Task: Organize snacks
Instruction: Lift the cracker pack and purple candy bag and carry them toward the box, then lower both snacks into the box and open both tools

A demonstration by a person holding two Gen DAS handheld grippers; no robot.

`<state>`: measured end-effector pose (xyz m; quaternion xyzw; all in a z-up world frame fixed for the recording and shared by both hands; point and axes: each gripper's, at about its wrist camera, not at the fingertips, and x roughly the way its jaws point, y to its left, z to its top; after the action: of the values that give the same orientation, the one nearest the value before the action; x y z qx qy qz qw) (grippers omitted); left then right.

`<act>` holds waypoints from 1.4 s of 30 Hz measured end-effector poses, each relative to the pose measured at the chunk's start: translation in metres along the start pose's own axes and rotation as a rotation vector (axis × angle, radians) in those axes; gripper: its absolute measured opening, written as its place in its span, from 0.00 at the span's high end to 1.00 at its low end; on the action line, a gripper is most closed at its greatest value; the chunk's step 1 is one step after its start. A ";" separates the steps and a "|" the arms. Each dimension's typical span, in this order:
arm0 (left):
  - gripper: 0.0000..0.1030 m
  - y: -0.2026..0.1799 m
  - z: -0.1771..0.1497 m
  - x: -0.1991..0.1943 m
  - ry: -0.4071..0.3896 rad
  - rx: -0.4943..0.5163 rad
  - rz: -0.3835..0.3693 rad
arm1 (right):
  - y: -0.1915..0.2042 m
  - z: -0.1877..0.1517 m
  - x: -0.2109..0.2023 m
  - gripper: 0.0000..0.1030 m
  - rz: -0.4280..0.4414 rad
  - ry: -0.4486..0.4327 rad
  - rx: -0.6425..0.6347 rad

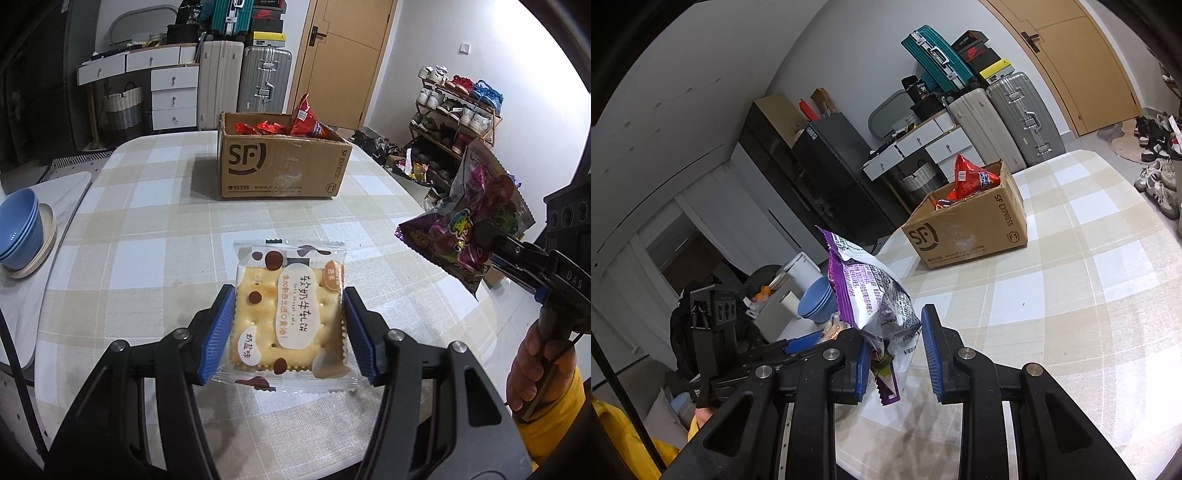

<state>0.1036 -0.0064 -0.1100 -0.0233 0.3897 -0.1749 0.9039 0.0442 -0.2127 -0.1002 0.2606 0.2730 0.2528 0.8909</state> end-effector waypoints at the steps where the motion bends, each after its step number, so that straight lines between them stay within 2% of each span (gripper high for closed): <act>1: 0.47 0.002 0.001 -0.001 0.006 0.000 -0.006 | -0.004 0.002 0.004 0.75 0.002 0.002 0.005; 4: 0.47 0.006 0.010 -0.001 -0.003 0.014 0.018 | -0.009 0.004 0.006 0.75 0.002 -0.001 0.013; 9: 0.47 0.014 0.034 0.003 -0.004 0.022 -0.001 | -0.016 0.021 0.012 0.75 0.007 -0.008 0.015; 14: 0.47 0.025 0.072 0.007 -0.029 0.028 0.001 | -0.015 0.059 0.023 0.75 0.023 -0.031 -0.017; 18: 0.47 0.038 0.119 0.022 -0.057 0.012 0.007 | -0.014 0.102 0.042 0.75 0.030 -0.033 -0.042; 21: 0.47 0.044 0.155 0.042 -0.044 0.026 0.016 | -0.008 0.137 0.062 0.75 0.006 -0.025 -0.084; 26: 0.47 0.050 0.211 0.085 -0.033 0.051 0.080 | -0.005 0.188 0.098 0.75 -0.007 -0.001 -0.130; 29: 0.47 0.049 0.240 0.119 0.003 0.065 0.071 | -0.007 0.209 0.121 0.75 -0.024 0.016 -0.138; 33: 0.47 0.059 0.274 0.166 0.048 0.012 0.030 | -0.013 0.233 0.152 0.75 -0.060 0.047 -0.157; 37: 0.47 0.065 0.294 0.199 0.074 -0.027 0.015 | -0.022 0.243 0.174 0.75 -0.089 0.088 -0.177; 42: 0.47 0.070 0.305 0.233 0.096 -0.030 -0.008 | -0.045 0.233 0.190 0.75 -0.099 0.148 -0.184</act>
<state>0.4903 -0.0471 -0.0727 -0.0301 0.4353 -0.1737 0.8829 0.3395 -0.2090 -0.0286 0.1448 0.3263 0.2511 0.8997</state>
